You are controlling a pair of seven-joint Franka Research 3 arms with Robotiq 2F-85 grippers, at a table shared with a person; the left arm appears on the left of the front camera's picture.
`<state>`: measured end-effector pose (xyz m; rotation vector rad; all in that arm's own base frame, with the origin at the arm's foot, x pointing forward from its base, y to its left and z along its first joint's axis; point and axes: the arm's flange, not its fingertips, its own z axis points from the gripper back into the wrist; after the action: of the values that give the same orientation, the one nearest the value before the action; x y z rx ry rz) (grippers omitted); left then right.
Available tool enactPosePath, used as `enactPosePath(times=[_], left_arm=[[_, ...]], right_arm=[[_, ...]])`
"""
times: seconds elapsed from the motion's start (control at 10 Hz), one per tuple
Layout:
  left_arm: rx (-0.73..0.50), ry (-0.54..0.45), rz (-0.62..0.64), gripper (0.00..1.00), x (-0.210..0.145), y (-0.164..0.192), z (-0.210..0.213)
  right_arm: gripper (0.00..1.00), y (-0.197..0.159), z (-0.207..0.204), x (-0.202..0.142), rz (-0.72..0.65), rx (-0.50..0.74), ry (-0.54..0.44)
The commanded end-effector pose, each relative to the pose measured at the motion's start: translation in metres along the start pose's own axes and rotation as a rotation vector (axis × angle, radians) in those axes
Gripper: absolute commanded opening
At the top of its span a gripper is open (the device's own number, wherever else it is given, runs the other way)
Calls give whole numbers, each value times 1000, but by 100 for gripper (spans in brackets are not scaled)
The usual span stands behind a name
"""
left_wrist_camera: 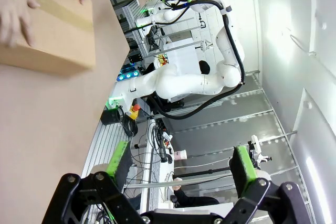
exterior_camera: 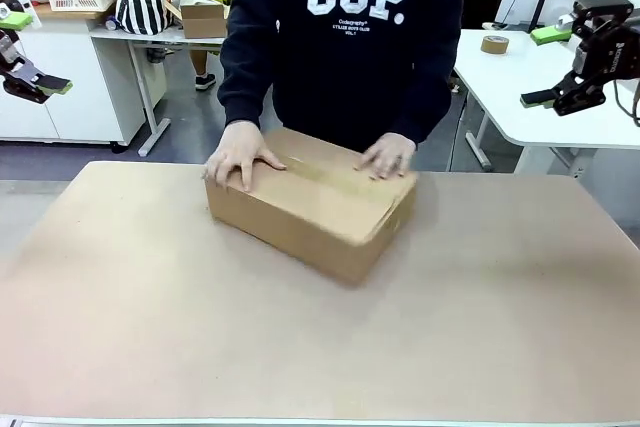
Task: Pack the gift set into the box.
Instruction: Press and hold the closed box until the human finishes sealing it.
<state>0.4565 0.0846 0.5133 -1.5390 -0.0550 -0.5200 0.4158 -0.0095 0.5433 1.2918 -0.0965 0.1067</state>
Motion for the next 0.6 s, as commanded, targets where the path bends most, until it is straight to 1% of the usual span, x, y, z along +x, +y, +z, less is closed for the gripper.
enactPosePath(times=[0.0,0.5], left_arm=[[-5,2,-1,100,-4,-7,7],[-5,2,-1,100,-4,-7,7]], right_arm=[[100,3,1,1,7,19,-2],[100,3,1,1,7,19,-2]])
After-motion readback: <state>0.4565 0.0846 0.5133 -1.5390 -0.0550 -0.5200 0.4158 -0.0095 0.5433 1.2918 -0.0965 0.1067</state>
